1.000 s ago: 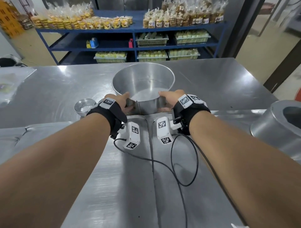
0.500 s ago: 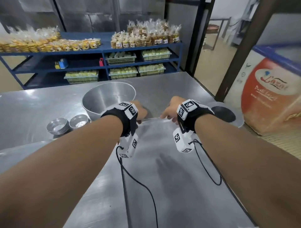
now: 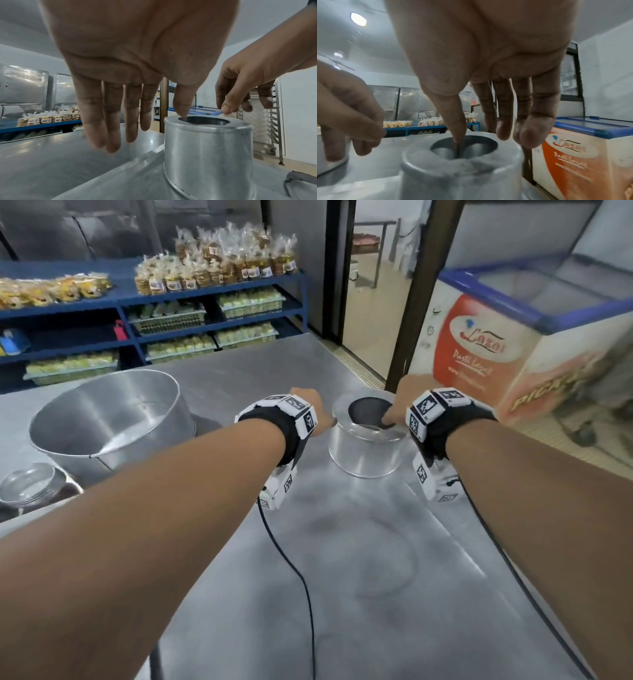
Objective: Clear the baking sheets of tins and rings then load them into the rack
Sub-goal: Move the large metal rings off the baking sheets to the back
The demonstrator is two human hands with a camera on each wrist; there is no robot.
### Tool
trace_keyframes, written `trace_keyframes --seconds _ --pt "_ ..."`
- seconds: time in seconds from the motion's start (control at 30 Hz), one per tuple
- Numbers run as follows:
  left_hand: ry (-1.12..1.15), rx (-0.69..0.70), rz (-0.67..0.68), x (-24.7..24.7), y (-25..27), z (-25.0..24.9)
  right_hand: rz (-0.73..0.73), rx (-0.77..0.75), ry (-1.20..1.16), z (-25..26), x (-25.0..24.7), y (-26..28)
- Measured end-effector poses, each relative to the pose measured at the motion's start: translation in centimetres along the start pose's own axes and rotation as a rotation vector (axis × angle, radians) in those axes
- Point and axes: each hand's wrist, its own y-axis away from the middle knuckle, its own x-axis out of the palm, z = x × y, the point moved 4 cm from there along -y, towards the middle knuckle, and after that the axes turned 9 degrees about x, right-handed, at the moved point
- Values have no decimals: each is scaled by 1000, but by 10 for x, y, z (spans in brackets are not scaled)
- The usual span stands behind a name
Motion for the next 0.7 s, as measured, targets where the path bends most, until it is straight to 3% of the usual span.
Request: trace_keyframes --seconds 0.33,0.7 --pt "227 -40 -55 33 -23 -23 -8 186 -280 -31 39 -10" --pt "620 -221 -172 4 60 19 2 344 -586 13 10 77"
